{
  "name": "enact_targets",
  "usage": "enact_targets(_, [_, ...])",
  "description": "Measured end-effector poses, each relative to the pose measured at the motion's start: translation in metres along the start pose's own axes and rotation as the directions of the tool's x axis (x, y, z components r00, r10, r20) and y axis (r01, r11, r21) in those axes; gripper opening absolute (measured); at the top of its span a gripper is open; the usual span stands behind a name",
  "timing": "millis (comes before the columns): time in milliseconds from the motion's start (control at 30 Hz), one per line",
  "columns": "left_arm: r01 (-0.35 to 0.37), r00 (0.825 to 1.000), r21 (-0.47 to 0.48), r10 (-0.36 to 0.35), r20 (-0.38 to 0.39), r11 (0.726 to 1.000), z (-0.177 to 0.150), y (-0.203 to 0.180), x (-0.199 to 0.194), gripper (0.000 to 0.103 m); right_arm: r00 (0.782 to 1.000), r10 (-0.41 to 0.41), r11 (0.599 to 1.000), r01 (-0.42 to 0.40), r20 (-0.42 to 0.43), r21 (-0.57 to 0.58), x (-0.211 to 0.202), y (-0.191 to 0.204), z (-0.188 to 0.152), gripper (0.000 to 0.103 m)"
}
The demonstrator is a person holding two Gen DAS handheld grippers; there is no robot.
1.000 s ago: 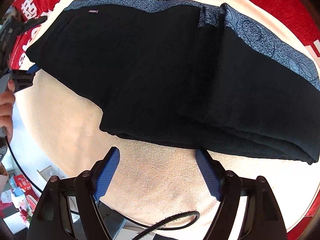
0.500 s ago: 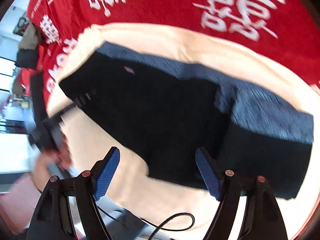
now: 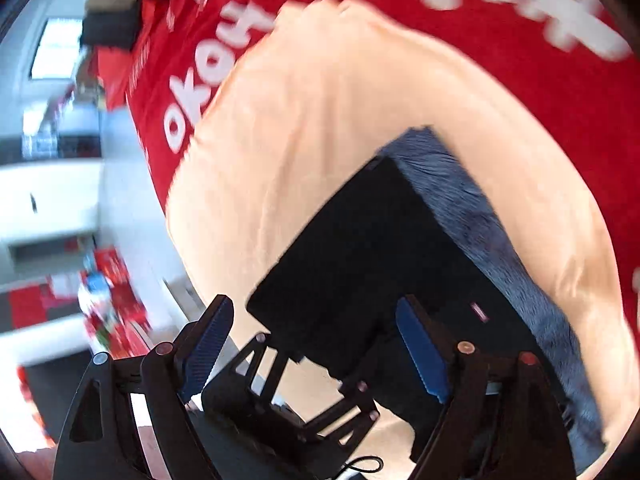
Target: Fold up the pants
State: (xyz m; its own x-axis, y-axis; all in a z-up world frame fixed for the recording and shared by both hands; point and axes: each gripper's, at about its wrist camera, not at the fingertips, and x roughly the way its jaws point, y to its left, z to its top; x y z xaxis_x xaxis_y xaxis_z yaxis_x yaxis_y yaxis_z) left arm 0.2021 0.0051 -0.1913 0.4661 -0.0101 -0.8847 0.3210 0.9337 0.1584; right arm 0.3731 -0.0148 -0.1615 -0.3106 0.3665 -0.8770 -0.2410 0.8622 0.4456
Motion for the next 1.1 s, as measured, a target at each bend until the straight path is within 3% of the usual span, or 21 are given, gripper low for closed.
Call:
enact_targets(200, [-0.04,0.999,0.067,0.038,0.023,0.997,-0.001,-0.01,-0.005,0.038,0.979,-0.154,0.988,0.151,-0.132,-0.035,0.049,0.004,0.017,0.083])
enact_targets(233, [-0.041,0.999,0.067,0.039,0.021,0.997,-0.001,-0.01,-0.005,0.038,0.981,-0.146,0.989,0.144,-0.126,-0.028,0.049,0.0,0.014,0.06])
enact_targets(300, [-0.032,0.999,0.058,0.032,-0.003,0.998,0.0,-0.011,-0.004,0.038,0.992,-0.093,0.996,0.094,-0.081,0.004,0.04,-0.01,0.006,0.026])
enact_targets(333, [-0.031,0.999,0.055,0.031,-0.008,0.998,0.0,-0.012,-0.004,0.038,0.995,-0.08,0.997,0.081,-0.052,0.012,0.033,-0.013,0.002,0.021])
enact_targets(433, [-0.028,0.999,0.092,0.026,0.024,0.995,0.005,-0.023,-0.017,0.038,0.999,-0.032,0.999,0.031,0.04,0.015,0.007,-0.024,-0.02,0.019])
enact_targets(533, [0.001,0.999,0.093,-0.006,0.048,0.996,0.015,-0.033,-0.035,0.038,0.988,0.061,0.996,-0.07,0.139,0.059,-0.02,-0.042,-0.046,0.018])
enact_targets(633, [0.048,0.996,0.085,-0.055,0.075,0.995,0.026,-0.041,-0.056,0.038,0.96,0.143,0.981,-0.17,0.24,0.096,-0.051,-0.061,-0.069,0.018])
enact_targets(800, [0.117,0.982,0.129,-0.134,0.13,0.985,0.049,-0.072,-0.097,0.038,0.883,0.222,0.946,-0.298,0.413,0.13,-0.095,-0.085,-0.131,0.019])
enact_targets(1100, [0.246,0.949,0.265,-0.287,0.132,0.932,0.061,-0.168,-0.154,0.038,0.735,0.21,0.884,-0.424,0.644,0.196,-0.154,-0.168,-0.285,0.019])
